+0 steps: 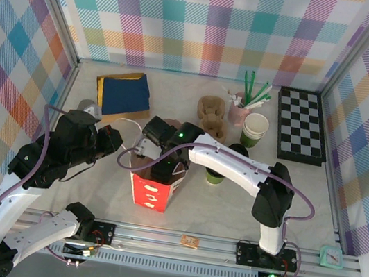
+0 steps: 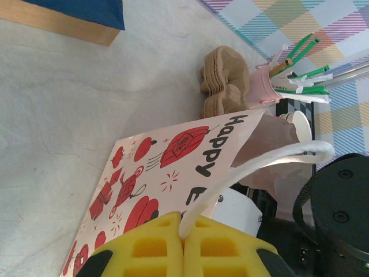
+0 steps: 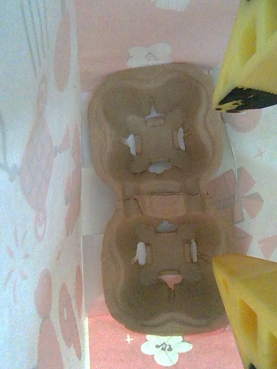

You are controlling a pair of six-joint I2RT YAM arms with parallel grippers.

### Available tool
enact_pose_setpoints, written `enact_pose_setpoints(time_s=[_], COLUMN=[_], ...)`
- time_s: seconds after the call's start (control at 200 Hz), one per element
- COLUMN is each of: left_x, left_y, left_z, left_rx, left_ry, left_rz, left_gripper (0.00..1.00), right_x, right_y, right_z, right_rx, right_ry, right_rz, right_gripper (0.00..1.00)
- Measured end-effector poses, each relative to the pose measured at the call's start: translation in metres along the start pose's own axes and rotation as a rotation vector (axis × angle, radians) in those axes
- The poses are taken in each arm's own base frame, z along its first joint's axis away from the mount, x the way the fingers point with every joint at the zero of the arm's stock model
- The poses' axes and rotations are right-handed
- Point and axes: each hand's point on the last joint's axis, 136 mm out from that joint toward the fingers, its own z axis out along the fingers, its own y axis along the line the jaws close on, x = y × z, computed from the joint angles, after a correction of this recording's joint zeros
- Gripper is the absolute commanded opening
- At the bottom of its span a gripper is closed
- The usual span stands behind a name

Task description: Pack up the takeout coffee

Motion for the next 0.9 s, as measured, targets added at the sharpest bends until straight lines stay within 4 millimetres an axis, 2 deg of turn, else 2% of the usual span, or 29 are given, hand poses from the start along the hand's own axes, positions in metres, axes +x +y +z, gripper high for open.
enact_pose_setpoints(time_s=[0.415,0.57,0.76,0.81,0.9], left_x=[-0.001,-0.001,-0.001,-0.001,-0.002], left_y=[0.001,0.001,0.002,0.002,0.003], left_z=[0.000,0.001,0.003,0.003,0.003], left_rx=[-0.005,-0.009,-0.014,-0.018,-0.021], left_ry=[-0.005,-0.006,-0.004,-0.005,-0.007], left_rz=[0.000,0.001,0.001,0.001,0.002], left_gripper=[0.06,0.06,0.07,0.10,0.31], right_x=[-0.014,-0.019,-0.022,-0.022,-0.025], right_y=[-0.002,-0.003,-0.005,-0.005,-0.006], right_z=[-0.028,-0.049,-0.092,-0.104,-0.129], right_rx=[0.012,0.029,0.058,0.065,0.081], right_ry=[-0.037,-0.066,-0.147,-0.175,-0.236], right_rz=[-0.006,-0.009,0.006,0.010,0.018], right_gripper=[0.71,0.74,0.76,0.77,0.78])
